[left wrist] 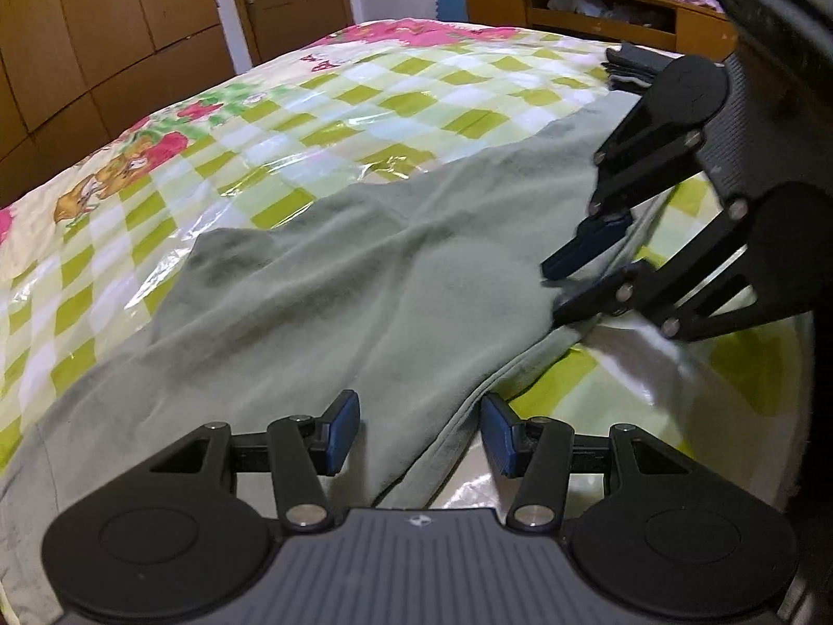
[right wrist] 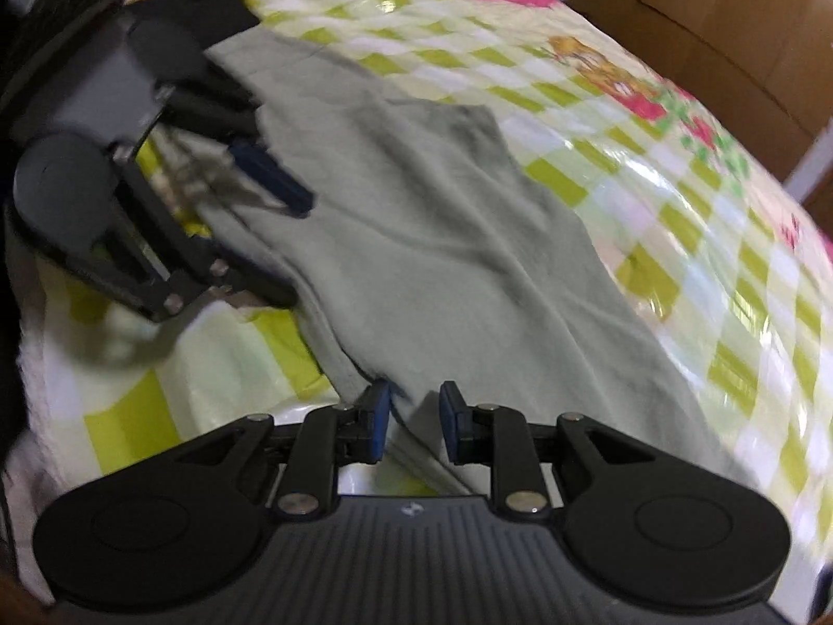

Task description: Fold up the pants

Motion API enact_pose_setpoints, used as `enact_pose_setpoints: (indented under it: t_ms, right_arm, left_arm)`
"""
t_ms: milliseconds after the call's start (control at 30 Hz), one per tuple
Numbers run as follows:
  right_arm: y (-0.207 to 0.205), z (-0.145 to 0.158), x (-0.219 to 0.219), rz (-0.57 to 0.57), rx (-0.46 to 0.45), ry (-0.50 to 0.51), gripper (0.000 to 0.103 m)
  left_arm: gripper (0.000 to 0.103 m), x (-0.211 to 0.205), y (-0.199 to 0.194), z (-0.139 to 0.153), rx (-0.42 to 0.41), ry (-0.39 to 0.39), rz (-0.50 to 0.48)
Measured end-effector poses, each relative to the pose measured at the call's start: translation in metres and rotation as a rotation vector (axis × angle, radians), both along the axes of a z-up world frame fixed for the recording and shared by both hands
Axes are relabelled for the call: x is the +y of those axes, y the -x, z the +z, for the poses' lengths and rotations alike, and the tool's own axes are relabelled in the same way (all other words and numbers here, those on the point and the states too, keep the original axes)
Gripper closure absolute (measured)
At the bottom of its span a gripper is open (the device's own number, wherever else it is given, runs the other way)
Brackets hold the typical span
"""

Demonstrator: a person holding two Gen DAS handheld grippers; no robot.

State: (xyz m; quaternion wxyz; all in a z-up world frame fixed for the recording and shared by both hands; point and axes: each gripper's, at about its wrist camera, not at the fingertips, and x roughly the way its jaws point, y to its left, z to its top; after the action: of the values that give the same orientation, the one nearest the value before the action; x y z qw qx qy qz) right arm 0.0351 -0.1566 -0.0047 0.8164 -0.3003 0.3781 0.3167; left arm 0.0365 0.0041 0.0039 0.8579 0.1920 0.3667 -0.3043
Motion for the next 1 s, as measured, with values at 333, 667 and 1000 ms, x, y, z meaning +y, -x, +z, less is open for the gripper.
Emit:
enact_pose_setpoints:
  t_ms: [333,667,1000]
  right_arm:
    - [0.004,-0.001,0.005,0.103,-0.026,0.05,0.077]
    - [0.004,-0.005,0.02,0.164,-0.053,0.077,0.076]
    - [-0.015,0.017,0.013,-0.003,0.034,-0.107,0.102]
  left_arm:
    - [0.042,0.007,0.01,-0.003,0.084,0.001,-0.025]
    - [0.041,0.028,0.007,0.021,0.024,0.063,0.028]
    - [0.041,0.0,0.004,0.006,-0.073,-0.064,-0.031]
